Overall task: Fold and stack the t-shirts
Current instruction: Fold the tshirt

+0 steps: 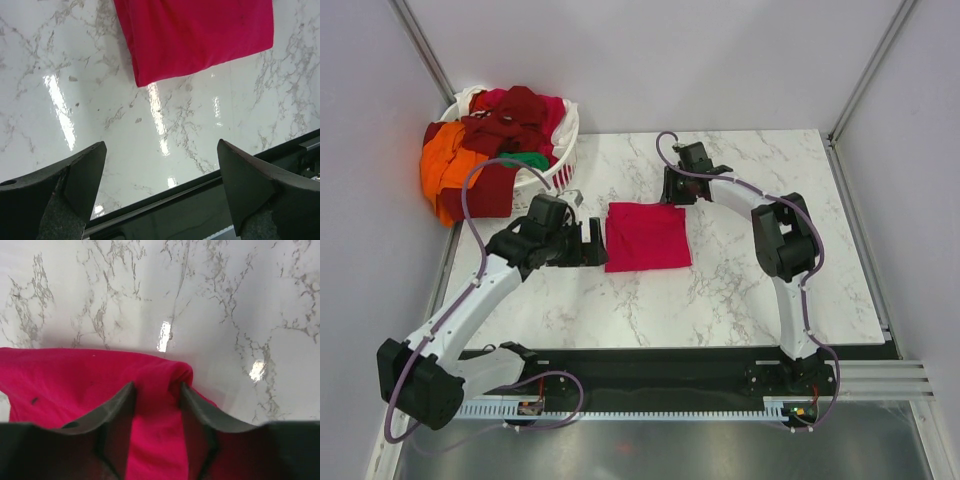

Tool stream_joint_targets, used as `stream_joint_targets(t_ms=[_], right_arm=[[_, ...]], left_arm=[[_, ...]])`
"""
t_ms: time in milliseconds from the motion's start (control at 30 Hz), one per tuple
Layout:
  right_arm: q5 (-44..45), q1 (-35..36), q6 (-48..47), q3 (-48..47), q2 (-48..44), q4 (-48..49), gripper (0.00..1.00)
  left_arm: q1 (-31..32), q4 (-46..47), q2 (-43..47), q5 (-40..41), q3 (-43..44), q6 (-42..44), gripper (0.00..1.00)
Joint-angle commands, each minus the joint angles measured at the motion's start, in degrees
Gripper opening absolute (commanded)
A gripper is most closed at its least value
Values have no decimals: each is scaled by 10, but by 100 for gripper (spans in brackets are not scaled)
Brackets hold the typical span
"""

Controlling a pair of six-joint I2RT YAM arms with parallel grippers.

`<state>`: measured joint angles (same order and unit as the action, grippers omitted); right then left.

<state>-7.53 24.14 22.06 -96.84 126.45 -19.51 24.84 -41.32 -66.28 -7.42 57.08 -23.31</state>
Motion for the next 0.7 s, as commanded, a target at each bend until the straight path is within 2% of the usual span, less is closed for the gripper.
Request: stream_joint_targets(t_ms=[0,33,67,100,167,400,500,667], right_arm=[[-20,-1,2,-5,-4,27,45],[-20,-1,3,-5,-4,29,31],[-20,-1,3,-5,-6,29,23],[-20,-1,3,-6,-8,29,9],[-14,-1,4,-7,-23,25,0],[27,0,20,-24,-104,-59,0],[89,0,38,-7,-145,-96,0],[132,-1,56,46,-173,-107,0]], left_arm=[[-1,-12,31,39,-40,9,100],[-1,-13,33,43,-44,6,100],[-1,-11,34,44,-46,5,100],[-1,-11,34,43,-43,7,100],[-1,-11,31,46,-39,11,100],[-1,-8,31,54,-44,11,100],[-1,-7,29,53,-44,12,100],[-1,-4,22,55,-38,8,100]])
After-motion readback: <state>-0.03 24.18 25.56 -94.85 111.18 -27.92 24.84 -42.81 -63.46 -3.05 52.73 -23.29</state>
